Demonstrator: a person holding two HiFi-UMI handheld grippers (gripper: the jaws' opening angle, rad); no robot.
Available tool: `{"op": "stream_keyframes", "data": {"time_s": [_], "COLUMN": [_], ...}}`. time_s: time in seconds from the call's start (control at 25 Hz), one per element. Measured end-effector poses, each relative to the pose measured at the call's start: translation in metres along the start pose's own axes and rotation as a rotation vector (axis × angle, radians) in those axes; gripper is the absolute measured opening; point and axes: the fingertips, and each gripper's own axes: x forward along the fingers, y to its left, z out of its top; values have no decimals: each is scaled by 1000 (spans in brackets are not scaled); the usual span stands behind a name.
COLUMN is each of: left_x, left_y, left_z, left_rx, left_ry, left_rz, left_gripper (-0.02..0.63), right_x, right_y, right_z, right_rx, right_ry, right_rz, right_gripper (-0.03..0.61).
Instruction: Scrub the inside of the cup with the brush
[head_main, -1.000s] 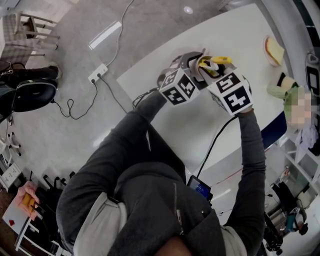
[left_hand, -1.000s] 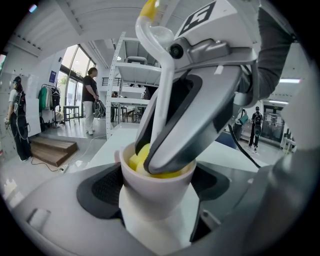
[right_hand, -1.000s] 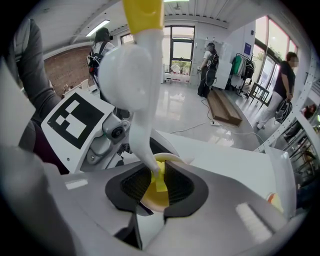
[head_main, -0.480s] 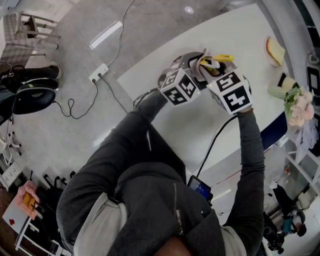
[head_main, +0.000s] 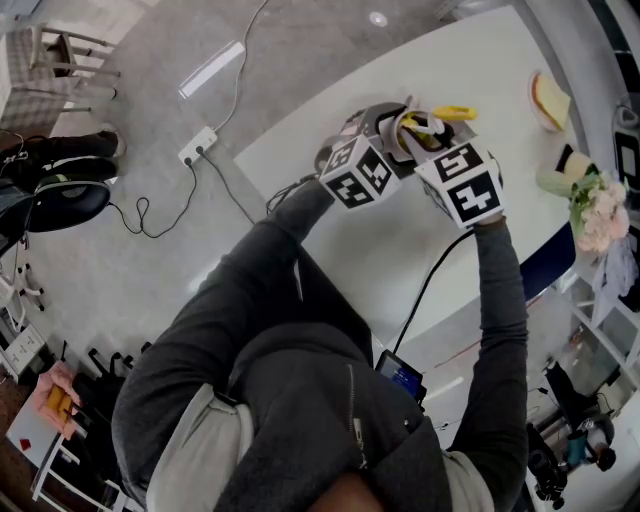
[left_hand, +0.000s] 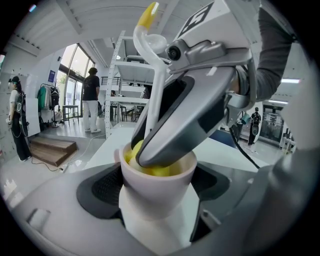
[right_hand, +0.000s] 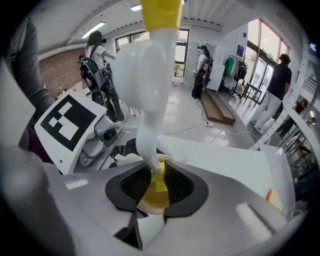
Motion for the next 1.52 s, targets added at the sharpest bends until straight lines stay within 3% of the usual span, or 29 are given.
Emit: {"op": "stream_keyframes", "data": {"time_s": [1.52], "left_x": [6], "left_y": [-1], "left_z": [-5], "left_rx": [10], "left_ry": [25], "left_rz": [-3], "left_gripper": [427], "right_x": [-15], "right_y": [5], "right_z": [-21], "right_rx": [30], "right_ry": [39], "right_rz": [10], "right_gripper": [83]}}
